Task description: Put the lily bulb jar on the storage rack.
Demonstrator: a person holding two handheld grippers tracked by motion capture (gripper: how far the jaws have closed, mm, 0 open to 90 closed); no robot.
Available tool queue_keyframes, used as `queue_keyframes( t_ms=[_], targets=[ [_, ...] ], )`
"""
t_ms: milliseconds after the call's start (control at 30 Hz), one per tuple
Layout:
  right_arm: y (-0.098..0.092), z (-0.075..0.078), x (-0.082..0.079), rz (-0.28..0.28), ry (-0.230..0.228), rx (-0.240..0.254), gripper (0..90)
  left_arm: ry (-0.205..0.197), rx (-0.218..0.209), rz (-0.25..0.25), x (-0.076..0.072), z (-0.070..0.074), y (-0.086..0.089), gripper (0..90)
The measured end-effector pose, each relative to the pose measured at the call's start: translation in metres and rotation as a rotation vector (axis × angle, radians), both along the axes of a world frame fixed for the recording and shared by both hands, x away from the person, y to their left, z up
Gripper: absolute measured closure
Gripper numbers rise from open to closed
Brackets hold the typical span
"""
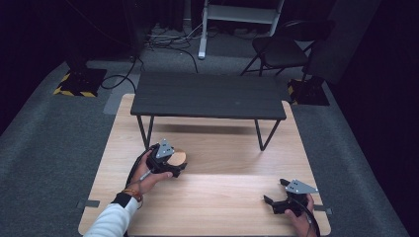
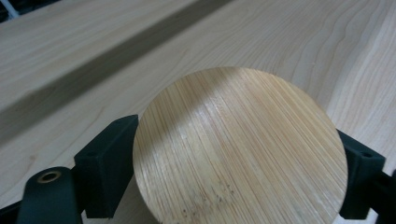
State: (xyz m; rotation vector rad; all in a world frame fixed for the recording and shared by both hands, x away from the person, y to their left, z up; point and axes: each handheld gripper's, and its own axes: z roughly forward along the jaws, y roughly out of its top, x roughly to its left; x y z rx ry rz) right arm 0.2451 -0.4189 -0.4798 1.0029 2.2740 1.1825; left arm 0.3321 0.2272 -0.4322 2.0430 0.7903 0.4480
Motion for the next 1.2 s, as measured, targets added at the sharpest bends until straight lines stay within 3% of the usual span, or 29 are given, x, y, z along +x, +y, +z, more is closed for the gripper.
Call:
queue_keyframes(
  t_ms=[167, 400, 500, 667, 867, 1000, 1200],
  targets=[
    [0.000, 0.000, 0.000, 0.001, 0.000, 0.000, 0.0, -0.010, 0.002, -0.020, 0.002, -0.001, 0.003, 23.8],
    [0.000, 0.000, 0.000, 0.001, -0.002, -0.001, 0.0, -0.002, -0.038, -0.030, -0.001, 0.007, 0.010, 23.9],
    [0.000, 0.000, 0.000, 0.004, 0.000, 0.000, 0.0, -0.011, -0.053, -0.044, -0.004, 0.023, 0.010, 23.9],
    [0.000, 0.000, 0.000, 0.004, 0.000, 0.000, 0.0, -0.059, -0.076, -0.057, -0.006, 0.060, 0.003, 24.0],
    [0.000, 0.000, 0.000, 0.004, -0.001, 0.000, 0.0, -0.088, -0.065, -0.093, 0.002, 0.107, -0.011, 24.0],
    [0.000, 0.000, 0.000, 0.004, -0.001, 0.000, 0.0, -0.089, -0.096, -0.103, 0.010, 0.126, -0.017, 24.0],
    [-0.001, 0.000, 0.000, 0.009, 0.000, 0.001, 0.0, -0.098, -0.106, -0.138, 0.020, 0.150, -0.027, 24.0]
  ],
)
